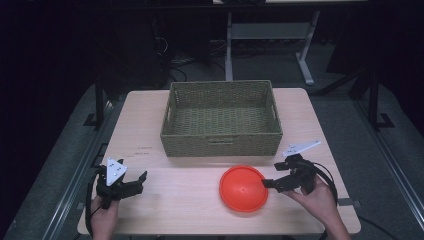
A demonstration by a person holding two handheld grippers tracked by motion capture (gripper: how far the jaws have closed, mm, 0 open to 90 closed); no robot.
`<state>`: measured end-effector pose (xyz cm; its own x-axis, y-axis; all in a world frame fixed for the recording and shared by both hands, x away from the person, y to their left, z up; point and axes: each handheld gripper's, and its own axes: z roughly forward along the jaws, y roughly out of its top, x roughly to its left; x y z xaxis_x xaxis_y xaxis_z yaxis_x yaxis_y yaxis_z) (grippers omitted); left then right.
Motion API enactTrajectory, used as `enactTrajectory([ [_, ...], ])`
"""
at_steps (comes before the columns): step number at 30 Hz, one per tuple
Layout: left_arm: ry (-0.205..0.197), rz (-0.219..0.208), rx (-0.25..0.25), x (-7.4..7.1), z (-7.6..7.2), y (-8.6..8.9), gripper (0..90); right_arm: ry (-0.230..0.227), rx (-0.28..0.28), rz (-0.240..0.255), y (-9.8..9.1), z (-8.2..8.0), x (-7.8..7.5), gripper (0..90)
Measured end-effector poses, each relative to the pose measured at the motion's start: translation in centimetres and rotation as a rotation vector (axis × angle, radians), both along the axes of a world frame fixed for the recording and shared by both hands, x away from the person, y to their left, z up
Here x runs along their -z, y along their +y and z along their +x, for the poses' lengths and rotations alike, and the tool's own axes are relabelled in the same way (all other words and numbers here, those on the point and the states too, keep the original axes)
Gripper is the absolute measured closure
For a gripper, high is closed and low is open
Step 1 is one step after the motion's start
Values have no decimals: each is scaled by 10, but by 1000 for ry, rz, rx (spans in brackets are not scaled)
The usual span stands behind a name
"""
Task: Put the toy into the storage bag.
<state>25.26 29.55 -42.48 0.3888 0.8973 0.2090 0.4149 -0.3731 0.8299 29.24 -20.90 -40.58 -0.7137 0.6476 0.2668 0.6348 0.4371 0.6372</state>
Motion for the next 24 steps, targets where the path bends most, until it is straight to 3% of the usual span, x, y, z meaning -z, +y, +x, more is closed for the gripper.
enactTrajectory([
  [12,2,4,1,0,0,1,129,59,-22,-34,16,14,17,153],
  [16,0,3,2,0,0,0,129,71,-10,-21,17,16,24,190],
  [20,-1,3,3,0,0,-1,128,91,-7,-50,20,19,35,203],
  [24,-2,2,1,0,0,0,129,103,-1,-44,19,20,41,243],
])
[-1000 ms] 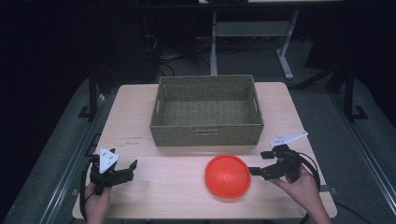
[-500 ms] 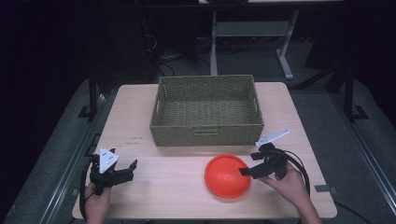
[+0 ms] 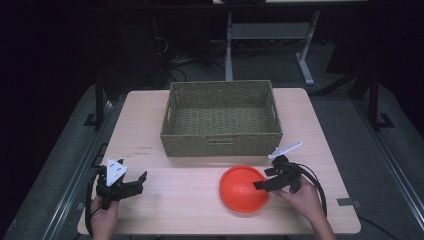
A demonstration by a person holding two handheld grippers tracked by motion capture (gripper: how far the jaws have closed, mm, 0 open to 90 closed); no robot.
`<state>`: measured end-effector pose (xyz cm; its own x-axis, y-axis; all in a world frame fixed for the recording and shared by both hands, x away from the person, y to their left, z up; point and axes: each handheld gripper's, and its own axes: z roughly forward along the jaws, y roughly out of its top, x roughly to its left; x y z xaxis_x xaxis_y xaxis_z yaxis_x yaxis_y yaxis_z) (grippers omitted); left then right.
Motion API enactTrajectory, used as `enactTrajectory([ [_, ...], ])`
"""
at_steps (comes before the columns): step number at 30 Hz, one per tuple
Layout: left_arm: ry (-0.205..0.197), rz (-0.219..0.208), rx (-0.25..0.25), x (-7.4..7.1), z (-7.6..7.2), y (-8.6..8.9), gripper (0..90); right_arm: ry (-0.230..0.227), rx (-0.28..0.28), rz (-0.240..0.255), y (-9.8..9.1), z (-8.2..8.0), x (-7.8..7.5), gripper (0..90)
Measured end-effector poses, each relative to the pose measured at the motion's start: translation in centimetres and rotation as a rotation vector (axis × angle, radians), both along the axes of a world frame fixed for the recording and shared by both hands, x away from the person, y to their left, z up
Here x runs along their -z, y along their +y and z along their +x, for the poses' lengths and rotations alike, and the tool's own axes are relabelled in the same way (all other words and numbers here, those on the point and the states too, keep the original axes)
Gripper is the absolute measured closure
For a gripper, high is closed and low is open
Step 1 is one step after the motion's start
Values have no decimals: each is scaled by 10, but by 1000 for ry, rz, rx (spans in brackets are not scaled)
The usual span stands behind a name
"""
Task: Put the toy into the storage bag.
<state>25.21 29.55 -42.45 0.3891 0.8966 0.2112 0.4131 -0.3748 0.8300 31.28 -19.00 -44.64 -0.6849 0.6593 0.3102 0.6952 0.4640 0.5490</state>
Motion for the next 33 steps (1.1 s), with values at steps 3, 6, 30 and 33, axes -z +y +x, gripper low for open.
enactTrajectory([
  [3,2,0,-1,0,0,0,129,10,0,-21,0,1,4,299],
  [6,1,1,0,0,0,0,129,28,3,-23,0,2,6,346],
  [30,-1,-1,-8,0,0,1,128,59,-1,5,-2,6,11,529],
  [33,-3,3,-3,-1,0,1,128,56,4,6,-3,7,11,569],
])
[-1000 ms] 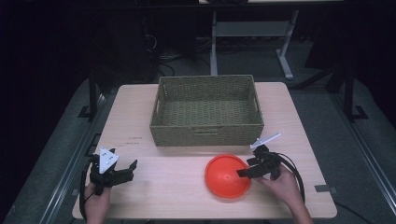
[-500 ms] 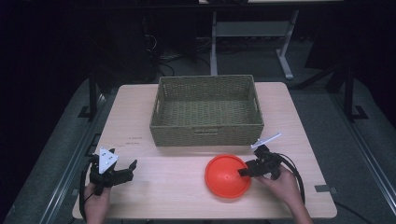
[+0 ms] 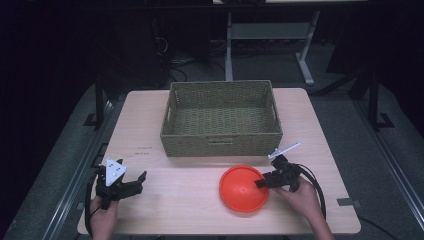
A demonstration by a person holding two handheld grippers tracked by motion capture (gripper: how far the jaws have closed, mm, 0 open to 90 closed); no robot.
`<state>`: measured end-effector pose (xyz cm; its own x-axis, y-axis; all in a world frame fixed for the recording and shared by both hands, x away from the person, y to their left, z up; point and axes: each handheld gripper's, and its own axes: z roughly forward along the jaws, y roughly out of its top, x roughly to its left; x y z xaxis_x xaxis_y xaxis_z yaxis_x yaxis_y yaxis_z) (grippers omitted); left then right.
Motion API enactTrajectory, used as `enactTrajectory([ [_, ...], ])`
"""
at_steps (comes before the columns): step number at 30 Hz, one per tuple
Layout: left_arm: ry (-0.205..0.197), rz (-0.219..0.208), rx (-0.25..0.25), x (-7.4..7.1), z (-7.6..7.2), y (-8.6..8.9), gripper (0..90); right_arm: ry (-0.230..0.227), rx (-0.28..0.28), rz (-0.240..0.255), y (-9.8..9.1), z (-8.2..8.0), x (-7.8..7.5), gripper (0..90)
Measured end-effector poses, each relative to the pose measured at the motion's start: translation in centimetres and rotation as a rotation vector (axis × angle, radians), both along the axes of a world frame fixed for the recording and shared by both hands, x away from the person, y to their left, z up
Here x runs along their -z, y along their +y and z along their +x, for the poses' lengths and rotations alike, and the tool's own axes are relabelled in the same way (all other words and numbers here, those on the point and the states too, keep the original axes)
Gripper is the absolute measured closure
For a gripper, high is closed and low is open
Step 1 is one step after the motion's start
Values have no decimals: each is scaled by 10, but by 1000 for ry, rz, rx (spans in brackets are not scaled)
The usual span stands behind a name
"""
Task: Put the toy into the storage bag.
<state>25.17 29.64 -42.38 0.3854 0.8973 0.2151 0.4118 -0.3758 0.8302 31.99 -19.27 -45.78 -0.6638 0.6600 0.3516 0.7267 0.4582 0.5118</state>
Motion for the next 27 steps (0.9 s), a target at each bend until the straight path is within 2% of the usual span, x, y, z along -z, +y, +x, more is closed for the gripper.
enactTrajectory([
  [5,-1,-2,0,0,0,-1,128,-15,-8,-33,1,0,-3,643],
  [15,-1,2,0,0,0,0,129,-53,-32,-5,2,-2,-20,763],
  [20,-2,-7,-13,0,0,2,128,-44,-35,33,-2,-3,-23,791],
  [23,-2,-11,-16,0,0,3,128,-39,-34,33,-1,-5,-27,801],
  [27,-3,-3,-10,0,0,1,128,-59,-50,21,3,-6,-34,813],
])
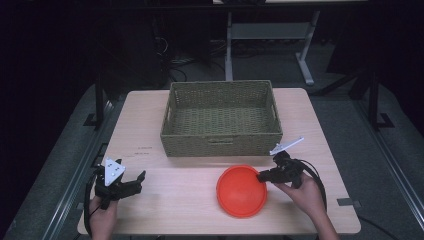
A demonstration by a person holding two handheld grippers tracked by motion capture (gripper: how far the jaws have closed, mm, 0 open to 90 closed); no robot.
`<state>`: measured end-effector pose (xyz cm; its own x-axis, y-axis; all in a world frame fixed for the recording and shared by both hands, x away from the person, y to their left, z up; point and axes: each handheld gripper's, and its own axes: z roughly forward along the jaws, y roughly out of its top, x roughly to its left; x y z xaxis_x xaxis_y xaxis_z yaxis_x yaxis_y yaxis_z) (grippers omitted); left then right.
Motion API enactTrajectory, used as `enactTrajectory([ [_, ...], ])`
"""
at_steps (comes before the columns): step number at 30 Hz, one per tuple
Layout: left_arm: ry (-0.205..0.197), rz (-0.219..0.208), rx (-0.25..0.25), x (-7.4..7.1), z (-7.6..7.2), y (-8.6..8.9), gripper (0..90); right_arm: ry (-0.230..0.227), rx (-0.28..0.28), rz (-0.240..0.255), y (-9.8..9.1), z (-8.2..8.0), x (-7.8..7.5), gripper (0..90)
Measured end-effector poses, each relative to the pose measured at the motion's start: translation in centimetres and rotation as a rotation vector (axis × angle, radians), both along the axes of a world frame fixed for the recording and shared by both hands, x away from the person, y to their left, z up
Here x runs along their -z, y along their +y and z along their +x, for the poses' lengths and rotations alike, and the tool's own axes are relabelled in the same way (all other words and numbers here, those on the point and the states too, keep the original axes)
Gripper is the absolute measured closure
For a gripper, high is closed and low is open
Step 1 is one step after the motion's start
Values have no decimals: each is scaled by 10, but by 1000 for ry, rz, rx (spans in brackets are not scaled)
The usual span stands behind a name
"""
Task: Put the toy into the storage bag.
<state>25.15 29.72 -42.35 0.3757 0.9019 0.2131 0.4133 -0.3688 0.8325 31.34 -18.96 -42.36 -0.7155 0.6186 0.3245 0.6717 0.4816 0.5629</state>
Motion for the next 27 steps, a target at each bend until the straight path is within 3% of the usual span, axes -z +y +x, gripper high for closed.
enactTrajectory([
  [13,-4,0,-2,-1,-1,1,128,-45,-46,-22,12,-8,-28,821],
  [27,-3,-4,-7,0,0,2,128,-106,-43,-16,11,-15,-65,822],
])
